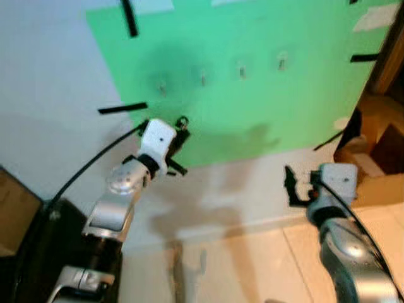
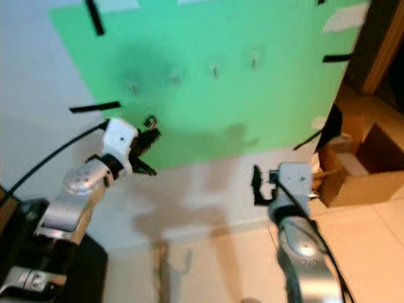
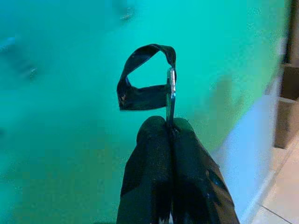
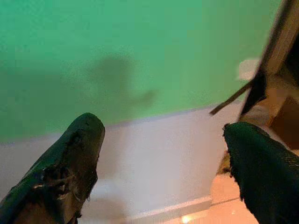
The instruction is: Hang keys on a hook
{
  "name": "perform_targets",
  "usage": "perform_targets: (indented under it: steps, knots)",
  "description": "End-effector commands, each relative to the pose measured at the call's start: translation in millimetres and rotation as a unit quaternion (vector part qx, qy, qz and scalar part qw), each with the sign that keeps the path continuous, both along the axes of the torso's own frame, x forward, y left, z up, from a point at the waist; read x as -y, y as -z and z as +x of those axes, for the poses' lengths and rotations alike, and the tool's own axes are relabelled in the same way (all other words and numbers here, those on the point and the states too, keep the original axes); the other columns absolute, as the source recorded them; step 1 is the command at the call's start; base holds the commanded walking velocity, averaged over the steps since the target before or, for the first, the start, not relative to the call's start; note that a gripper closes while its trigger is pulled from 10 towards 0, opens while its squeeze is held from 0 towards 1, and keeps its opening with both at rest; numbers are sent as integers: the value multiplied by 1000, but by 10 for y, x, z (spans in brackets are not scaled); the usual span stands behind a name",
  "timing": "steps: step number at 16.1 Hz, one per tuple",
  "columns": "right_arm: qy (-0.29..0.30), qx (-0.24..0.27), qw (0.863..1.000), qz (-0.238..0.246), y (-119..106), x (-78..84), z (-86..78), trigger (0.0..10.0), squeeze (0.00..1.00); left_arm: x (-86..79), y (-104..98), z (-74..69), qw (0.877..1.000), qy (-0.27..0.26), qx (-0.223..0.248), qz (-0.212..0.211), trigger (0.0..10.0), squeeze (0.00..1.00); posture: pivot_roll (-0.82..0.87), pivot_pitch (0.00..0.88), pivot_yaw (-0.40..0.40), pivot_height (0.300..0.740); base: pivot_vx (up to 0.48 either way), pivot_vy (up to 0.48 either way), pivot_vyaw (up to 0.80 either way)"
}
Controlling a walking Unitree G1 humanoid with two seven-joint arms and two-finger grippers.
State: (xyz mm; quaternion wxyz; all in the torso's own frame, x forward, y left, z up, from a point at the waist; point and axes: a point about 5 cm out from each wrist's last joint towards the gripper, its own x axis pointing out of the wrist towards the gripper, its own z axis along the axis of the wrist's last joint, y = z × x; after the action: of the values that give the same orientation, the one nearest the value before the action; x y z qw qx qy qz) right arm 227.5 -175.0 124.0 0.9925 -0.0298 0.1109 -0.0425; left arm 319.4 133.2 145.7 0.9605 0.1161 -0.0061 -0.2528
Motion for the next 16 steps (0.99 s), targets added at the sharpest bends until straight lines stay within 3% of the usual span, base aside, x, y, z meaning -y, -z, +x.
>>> perform_targets:
  steps: [1,6,12,16]
  knots:
    - [-12,9,1000,2,-40,-34,42,10000,0,-83,-5,-11,999,-32,2,-8,10000,0,-123,0,129,740,0,0,0]
    - [-24,15,1000,-5,-61,-59,96,10000,0,-133,-65,4,997,-72,7,-34,10000,0,-106,0,96,740,0,0,0]
    - [-55,25,998,-15,-101,-98,207,10000,0,-172,-50,-40,996,-85,4,-40,10000,0,-78,0,56,740,250,0,0]
    - [-55,23,998,-12,-89,-83,207,10000,0,-129,-92,-40,997,-62,9,-44,10000,0,-86,0,65,740,262,0,-800]
